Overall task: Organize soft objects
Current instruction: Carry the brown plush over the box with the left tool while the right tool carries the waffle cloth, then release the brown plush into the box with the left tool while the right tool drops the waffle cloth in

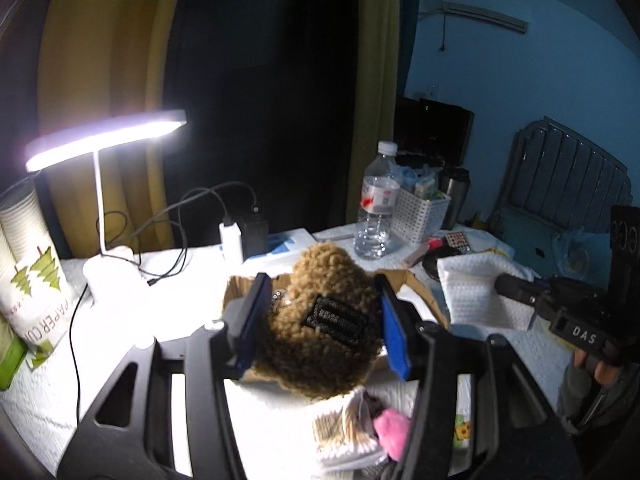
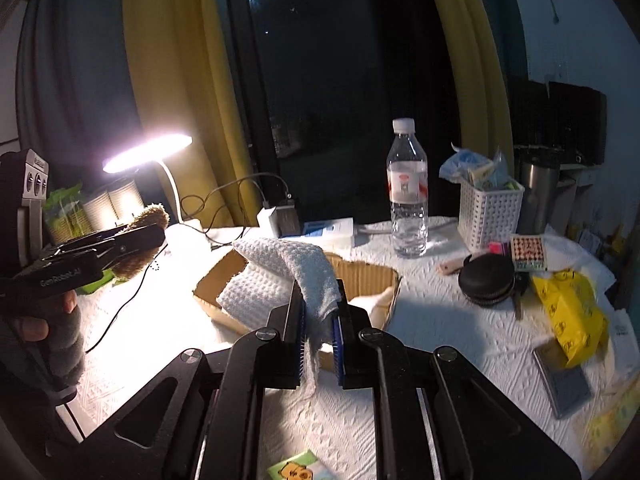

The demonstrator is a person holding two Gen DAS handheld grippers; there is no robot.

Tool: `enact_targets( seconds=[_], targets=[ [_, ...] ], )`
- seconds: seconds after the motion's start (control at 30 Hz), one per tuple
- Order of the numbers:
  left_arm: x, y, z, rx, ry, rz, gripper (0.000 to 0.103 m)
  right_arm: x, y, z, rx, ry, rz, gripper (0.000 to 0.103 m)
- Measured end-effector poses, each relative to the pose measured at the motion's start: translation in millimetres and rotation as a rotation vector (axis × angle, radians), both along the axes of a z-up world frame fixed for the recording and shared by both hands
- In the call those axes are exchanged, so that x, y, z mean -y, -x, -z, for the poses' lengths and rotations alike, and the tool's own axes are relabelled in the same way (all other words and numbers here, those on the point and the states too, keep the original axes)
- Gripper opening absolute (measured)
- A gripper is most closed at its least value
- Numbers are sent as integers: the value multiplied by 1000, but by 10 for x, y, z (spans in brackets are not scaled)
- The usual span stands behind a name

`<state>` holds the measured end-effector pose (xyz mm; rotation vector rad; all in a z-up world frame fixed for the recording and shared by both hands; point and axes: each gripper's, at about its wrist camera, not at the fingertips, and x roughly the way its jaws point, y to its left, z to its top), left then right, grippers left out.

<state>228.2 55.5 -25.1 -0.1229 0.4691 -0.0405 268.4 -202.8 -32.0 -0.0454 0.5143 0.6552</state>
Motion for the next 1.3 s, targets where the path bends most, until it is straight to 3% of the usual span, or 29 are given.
enact_targets(
  seconds=[0.53, 0.73, 0.87, 1.0, 1.07, 1.13, 1.3],
  targets=[
    [-31, -637, 334, -78, 39, 20, 56, -187, -558, 159, -50, 11, 5, 12],
    [11, -883, 507, -137, 32, 18, 64, -265, -757, 312, -92, 11, -7, 13],
    [28, -962, 582, -149, 22, 2, 79, -324, -845, 400, -118, 14, -12, 13],
    [18, -972, 605, -153, 16, -4, 79, -384, -894, 461, -136, 18, -22, 13],
    [5, -968, 606, -156, 15, -10, 80, -410, -911, 486, -145, 25, -24, 17],
    [-5, -954, 598, -156, 13, -15, 80, -425, -925, 516, -157, 36, -20, 30],
    [-39, -875, 560, -148, 15, -26, 80, -413, -878, 510, -152, 53, 0, 32]
  ],
)
